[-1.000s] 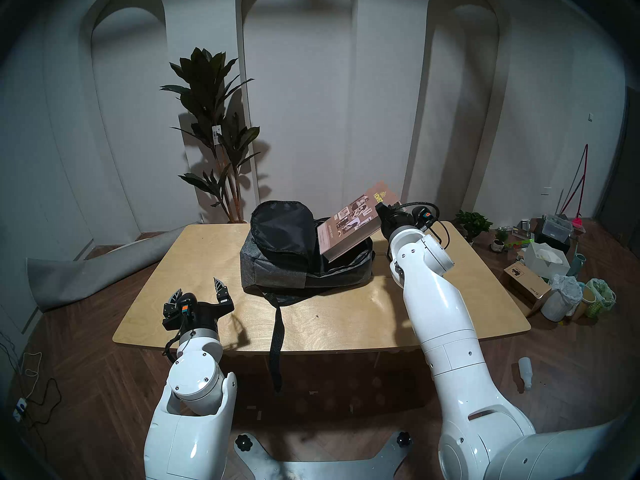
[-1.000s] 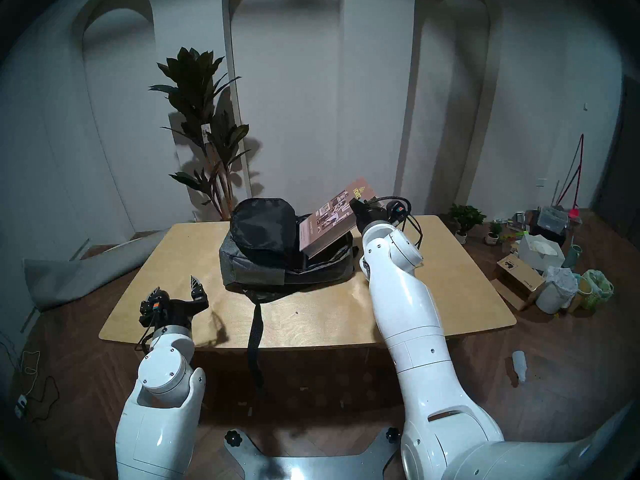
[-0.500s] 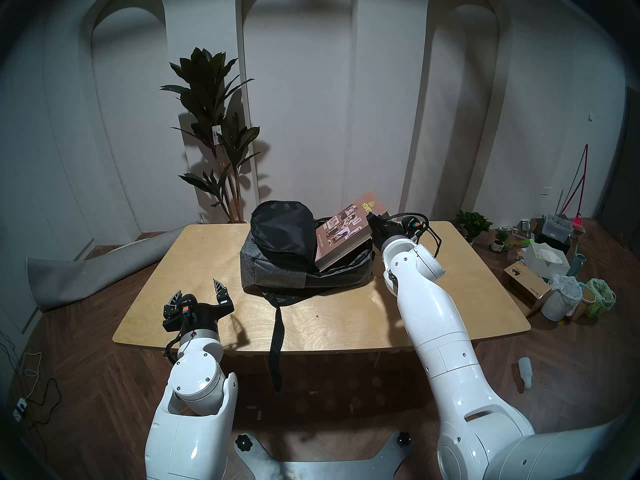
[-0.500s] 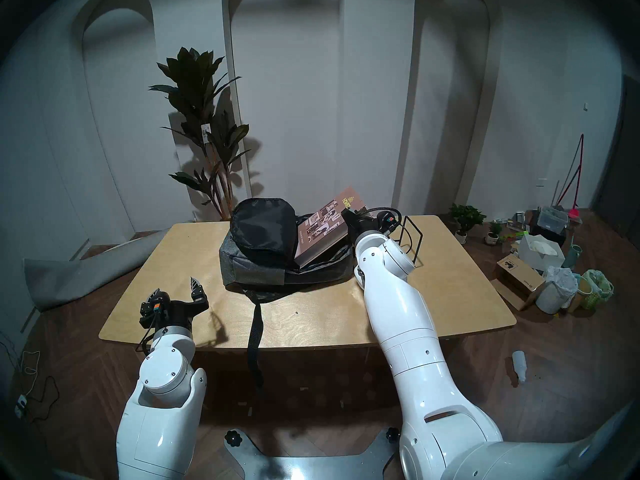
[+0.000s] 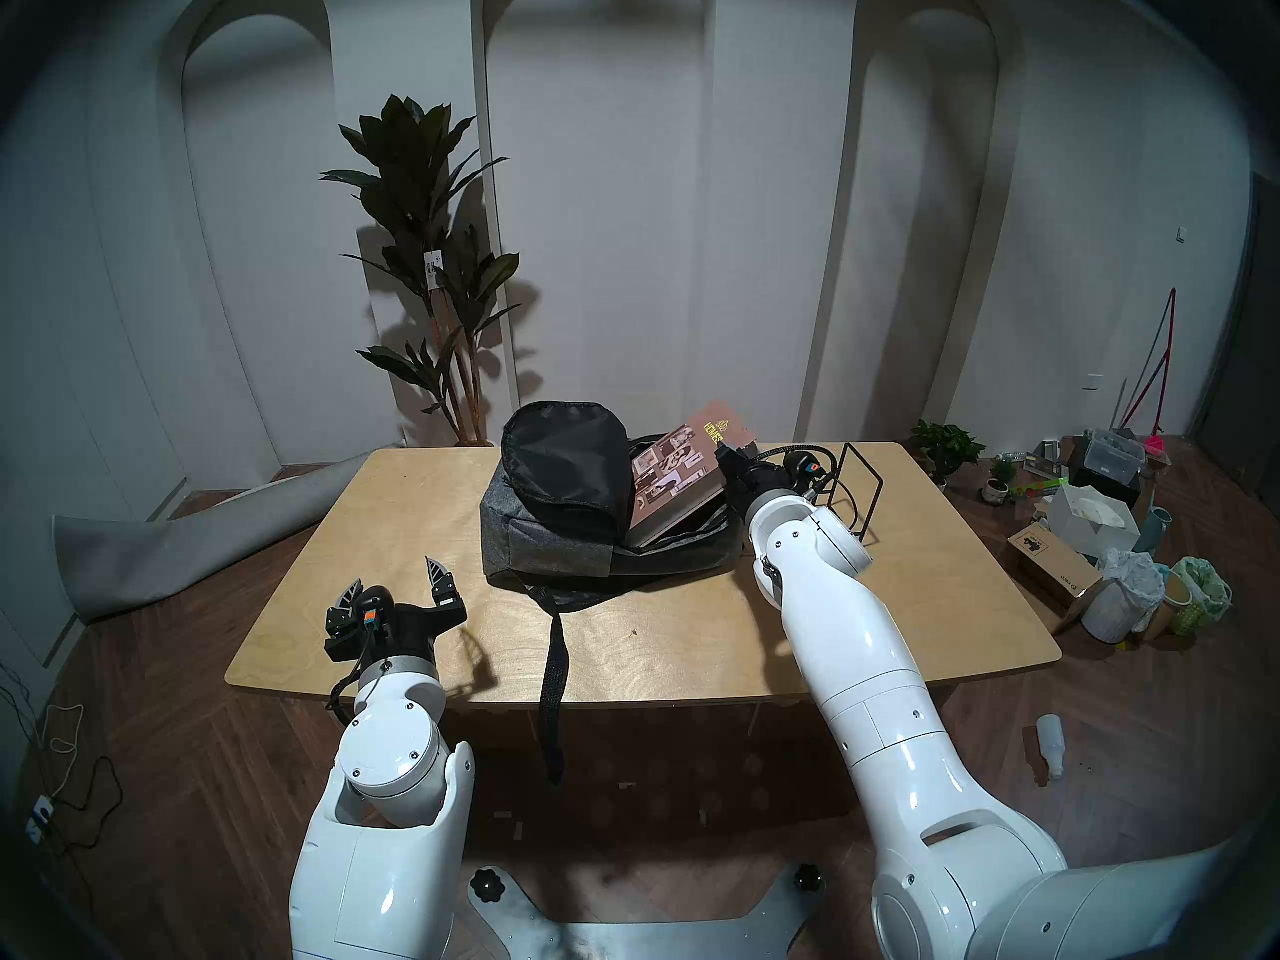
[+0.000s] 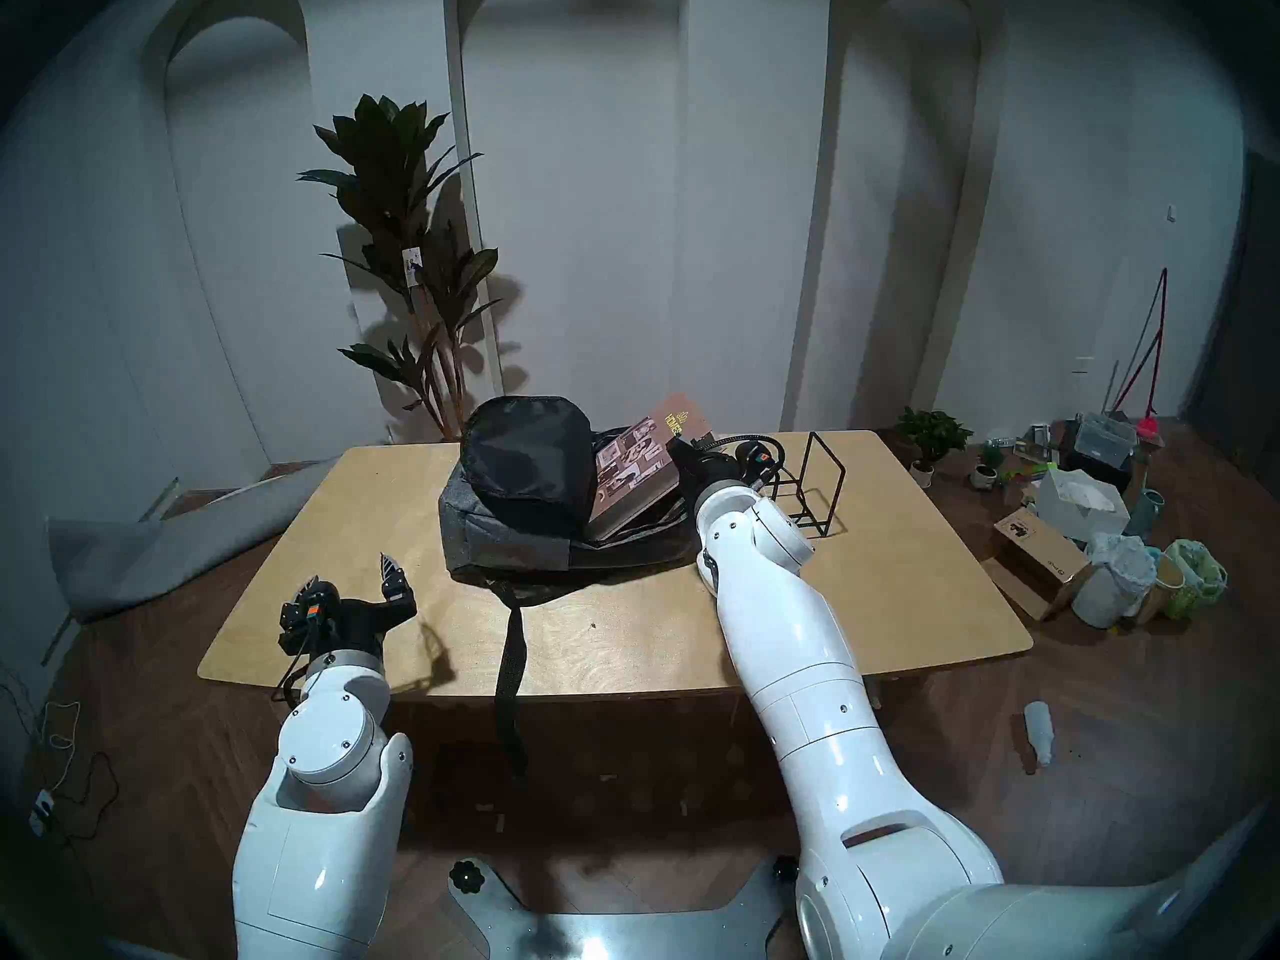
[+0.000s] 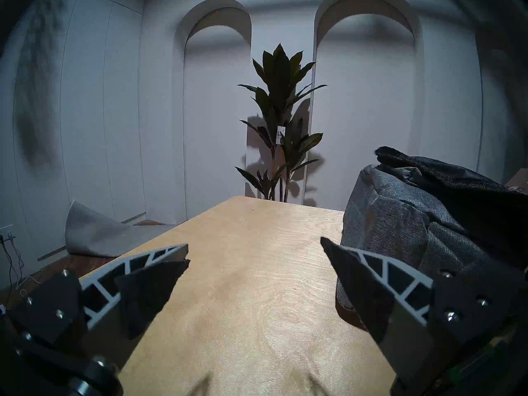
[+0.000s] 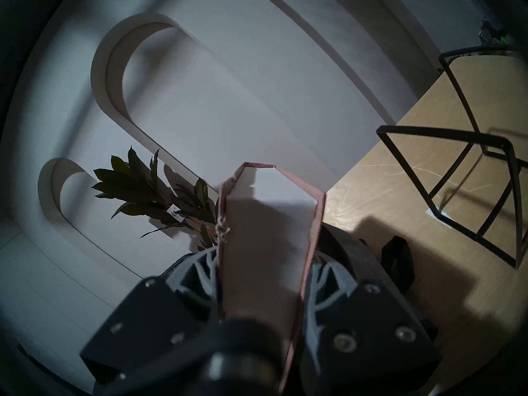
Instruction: Put the book into the bag and close the bag
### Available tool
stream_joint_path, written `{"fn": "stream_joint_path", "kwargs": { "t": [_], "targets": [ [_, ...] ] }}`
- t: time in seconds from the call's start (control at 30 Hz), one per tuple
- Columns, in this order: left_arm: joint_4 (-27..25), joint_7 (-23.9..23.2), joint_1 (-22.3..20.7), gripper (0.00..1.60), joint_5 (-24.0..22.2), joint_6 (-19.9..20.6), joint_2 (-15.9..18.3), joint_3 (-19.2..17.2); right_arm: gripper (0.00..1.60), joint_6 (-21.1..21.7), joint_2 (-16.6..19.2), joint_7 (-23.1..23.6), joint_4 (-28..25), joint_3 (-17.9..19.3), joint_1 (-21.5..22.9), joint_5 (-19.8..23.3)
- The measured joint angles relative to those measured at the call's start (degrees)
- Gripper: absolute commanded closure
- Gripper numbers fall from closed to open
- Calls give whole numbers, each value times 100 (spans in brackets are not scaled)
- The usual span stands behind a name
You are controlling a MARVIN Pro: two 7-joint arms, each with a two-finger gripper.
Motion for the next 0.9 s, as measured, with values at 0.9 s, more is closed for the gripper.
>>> {"fn": "stream_joint_path", "kwargs": {
  "t": [0.9],
  "targets": [
    [-32,-69,27,0,-115,-2,50,-177,160,-289,-159,282,646,-369,183,6]
  ]
}}
